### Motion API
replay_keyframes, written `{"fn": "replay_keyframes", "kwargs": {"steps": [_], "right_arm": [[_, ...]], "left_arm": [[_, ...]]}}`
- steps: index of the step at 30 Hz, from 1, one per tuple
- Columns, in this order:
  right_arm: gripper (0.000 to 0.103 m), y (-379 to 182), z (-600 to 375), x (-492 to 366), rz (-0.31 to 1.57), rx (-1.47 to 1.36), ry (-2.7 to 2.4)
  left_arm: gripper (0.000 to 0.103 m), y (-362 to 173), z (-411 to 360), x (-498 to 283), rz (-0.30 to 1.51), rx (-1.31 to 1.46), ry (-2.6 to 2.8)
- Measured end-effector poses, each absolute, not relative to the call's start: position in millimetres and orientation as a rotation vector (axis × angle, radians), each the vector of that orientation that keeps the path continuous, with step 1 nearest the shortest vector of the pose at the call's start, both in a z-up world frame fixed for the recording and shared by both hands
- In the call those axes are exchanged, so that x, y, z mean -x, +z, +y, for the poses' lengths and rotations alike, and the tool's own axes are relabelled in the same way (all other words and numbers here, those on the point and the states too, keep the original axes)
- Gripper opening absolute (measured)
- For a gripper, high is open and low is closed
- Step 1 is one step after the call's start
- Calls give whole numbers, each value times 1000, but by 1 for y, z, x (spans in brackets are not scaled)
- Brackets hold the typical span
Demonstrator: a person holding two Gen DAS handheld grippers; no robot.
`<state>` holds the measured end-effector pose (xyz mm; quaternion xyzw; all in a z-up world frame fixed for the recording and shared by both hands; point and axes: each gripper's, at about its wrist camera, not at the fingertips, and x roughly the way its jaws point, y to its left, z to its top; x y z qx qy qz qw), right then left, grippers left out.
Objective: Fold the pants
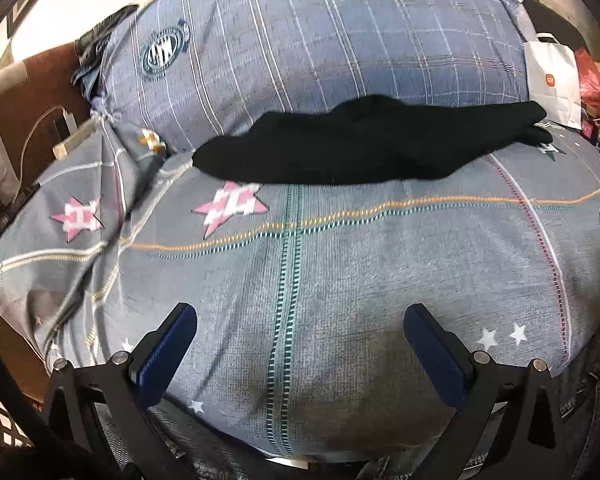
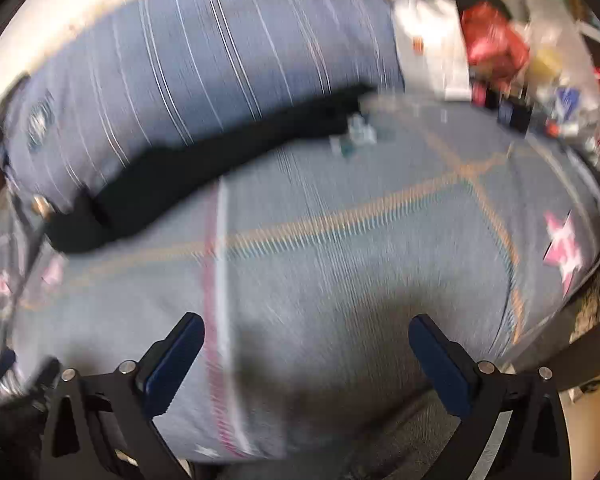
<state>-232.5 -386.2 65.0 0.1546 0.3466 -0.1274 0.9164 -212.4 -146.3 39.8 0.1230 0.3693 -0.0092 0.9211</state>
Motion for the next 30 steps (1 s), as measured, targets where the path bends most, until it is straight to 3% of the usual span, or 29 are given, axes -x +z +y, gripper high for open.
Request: {"fn": "replay_keyframes", "kwargs": {"steps": [2, 11, 19, 30], "right_arm": [[103, 81, -389, 235, 649, -419, -229], [103, 107, -400, 227, 680, -604, -202], [103, 141, -377, 240, 679, -359, -218], [103, 187, -367, 278, 677, -315, -107]], "left_arm": [[103, 49, -142, 220, 746, -228, -41], [103, 96, -138, 208, 754, -149, -79], [103, 125, -149, 222, 712, -167, -98], [103, 172, -151, 253, 651, -165, -110]]}}
